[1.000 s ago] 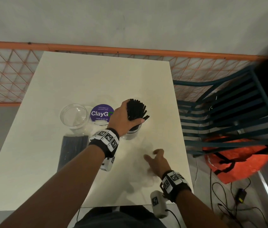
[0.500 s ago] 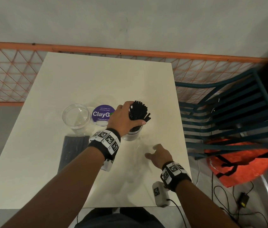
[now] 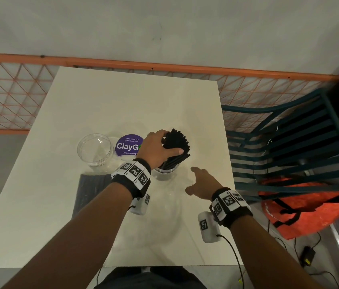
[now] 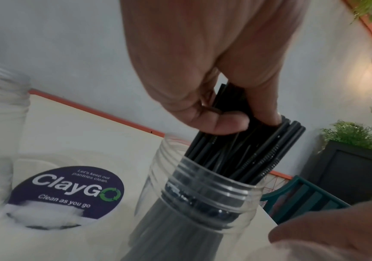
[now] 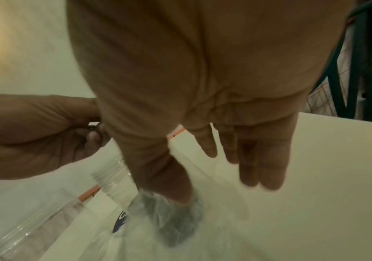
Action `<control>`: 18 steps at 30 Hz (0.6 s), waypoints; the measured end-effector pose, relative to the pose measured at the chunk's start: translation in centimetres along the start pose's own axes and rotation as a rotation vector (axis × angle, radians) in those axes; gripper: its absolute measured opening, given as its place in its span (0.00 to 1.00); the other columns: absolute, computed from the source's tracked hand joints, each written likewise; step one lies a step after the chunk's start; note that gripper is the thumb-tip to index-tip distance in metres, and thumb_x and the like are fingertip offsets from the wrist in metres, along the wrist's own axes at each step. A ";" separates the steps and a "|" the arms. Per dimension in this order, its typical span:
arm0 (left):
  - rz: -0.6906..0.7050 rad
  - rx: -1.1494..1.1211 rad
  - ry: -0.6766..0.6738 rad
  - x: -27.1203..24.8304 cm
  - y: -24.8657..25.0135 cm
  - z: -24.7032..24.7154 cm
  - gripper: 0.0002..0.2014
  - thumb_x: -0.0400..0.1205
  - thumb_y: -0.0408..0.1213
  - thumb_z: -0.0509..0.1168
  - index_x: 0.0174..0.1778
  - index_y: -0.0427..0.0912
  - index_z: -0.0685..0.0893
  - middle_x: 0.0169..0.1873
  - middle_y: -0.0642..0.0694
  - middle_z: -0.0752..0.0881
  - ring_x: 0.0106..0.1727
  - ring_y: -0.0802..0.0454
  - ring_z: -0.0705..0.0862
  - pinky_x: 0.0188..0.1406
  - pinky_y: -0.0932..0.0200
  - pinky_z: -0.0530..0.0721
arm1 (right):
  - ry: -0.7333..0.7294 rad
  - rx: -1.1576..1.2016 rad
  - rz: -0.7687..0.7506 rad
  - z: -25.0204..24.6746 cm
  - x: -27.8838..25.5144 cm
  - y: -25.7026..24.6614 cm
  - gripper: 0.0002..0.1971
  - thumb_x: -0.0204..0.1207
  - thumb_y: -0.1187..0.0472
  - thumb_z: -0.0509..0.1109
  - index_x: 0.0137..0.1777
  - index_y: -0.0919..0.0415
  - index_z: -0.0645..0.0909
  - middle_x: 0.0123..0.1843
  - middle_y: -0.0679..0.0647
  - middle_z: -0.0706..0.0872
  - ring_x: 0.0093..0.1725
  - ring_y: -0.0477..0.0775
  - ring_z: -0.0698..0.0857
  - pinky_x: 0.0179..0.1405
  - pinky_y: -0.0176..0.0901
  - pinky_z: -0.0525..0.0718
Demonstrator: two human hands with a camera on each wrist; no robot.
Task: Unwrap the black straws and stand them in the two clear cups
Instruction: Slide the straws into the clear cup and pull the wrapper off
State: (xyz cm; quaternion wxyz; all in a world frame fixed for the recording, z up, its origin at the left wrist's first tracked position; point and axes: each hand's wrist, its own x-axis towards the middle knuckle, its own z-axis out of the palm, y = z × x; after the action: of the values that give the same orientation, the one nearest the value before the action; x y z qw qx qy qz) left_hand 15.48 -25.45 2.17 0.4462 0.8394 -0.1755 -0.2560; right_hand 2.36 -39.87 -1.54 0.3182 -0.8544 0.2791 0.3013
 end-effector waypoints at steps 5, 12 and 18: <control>0.035 0.005 -0.085 -0.3 -0.4 -0.1 0.34 0.71 0.40 0.81 0.73 0.47 0.78 0.60 0.44 0.85 0.51 0.48 0.90 0.59 0.47 0.89 | 0.218 0.275 -0.157 -1.1 -1.1 -0.4 0.44 0.70 0.48 0.73 0.85 0.49 0.55 0.81 0.54 0.64 0.66 0.56 0.79 0.69 0.61 0.79; 0.078 -0.072 -0.077 -1.1 -1.5 0.2 0.27 0.78 0.37 0.76 0.74 0.53 0.80 0.59 0.46 0.85 0.55 0.46 0.91 0.62 0.41 0.88 | 0.342 0.362 -0.335 -2.4 -0.8 -4.2 0.60 0.56 0.29 0.79 0.84 0.42 0.50 0.80 0.51 0.67 0.75 0.52 0.74 0.71 0.53 0.78; 0.165 0.037 -0.111 -1.2 -2.4 -0.1 0.26 0.84 0.31 0.66 0.78 0.53 0.76 0.59 0.40 0.83 0.59 0.42 0.86 0.67 0.43 0.83 | 0.333 0.368 -0.400 -3.1 0.4 -4.9 0.51 0.50 0.29 0.79 0.74 0.38 0.62 0.71 0.46 0.77 0.67 0.51 0.80 0.69 0.56 0.82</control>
State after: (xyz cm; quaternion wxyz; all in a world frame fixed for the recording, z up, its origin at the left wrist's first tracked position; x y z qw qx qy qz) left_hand 14.70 -23.48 0.55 0.4399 0.8146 -0.2733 -0.2612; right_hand 6.97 -39.02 1.93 0.4706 -0.8579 0.2036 0.0332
